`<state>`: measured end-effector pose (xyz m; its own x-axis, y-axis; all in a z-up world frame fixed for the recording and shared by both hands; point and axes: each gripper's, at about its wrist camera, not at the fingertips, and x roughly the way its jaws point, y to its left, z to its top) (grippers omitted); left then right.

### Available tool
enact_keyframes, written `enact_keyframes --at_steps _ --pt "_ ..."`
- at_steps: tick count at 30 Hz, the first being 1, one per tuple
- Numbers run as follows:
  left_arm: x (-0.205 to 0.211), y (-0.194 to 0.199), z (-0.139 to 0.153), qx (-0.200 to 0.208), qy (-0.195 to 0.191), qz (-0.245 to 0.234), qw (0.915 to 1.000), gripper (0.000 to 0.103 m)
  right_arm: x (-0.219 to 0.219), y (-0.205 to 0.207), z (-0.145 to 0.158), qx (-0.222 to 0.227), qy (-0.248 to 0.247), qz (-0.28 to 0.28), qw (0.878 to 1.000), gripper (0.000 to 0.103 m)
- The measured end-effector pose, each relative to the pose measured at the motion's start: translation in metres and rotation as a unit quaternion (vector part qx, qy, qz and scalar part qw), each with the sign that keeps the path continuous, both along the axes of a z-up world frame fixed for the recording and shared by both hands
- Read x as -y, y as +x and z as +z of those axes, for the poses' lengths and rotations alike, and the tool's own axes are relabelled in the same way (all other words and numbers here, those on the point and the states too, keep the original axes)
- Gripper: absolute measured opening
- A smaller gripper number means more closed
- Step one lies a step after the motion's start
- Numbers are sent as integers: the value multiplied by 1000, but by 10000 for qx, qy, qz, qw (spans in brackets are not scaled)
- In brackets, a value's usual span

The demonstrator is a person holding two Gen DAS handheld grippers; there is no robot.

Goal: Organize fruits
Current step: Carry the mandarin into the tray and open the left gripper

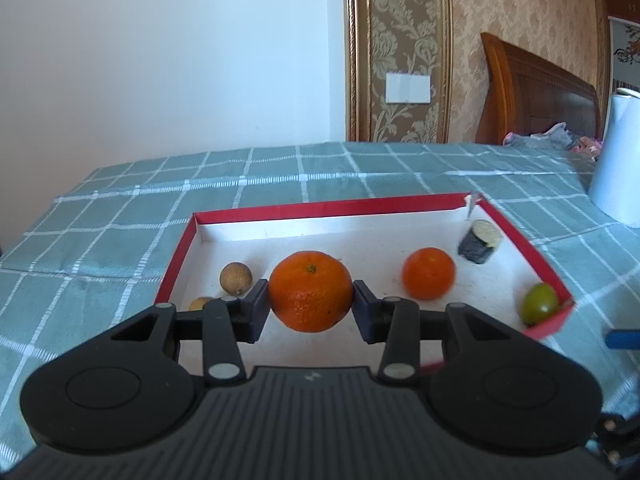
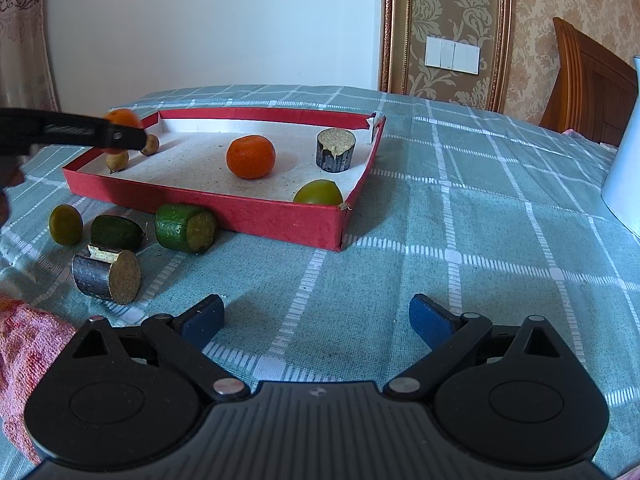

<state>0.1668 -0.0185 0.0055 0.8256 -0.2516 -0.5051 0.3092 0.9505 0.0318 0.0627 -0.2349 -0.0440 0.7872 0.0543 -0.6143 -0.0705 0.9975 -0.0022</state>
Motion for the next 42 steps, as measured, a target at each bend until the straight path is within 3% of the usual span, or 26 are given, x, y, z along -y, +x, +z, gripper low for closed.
enact_keyframes --at_steps 9,17,22,30,34,42 --pt "6 51 -9 -490 45 146 9987 40 0 0 0 -7 7 2 10000 101" --pt "6 74 -17 -681 161 271 9972 40 0 0 0 -8 8 1 10000 102" --pt "1 83 -19 -923 -2 275 9954 40 0 1 0 -9 9 1 10000 102" --pt "3 83 -19 -909 142 225 9955 41 0 1 0 -10 10 2 10000 102" --pt "2 78 -17 -824 182 255 9961 50 0 1 0 -11 10 2 10000 102" --pt "-5 57 -11 -538 271 271 9978 53 0 1 0 -12 11 4 10000 102"
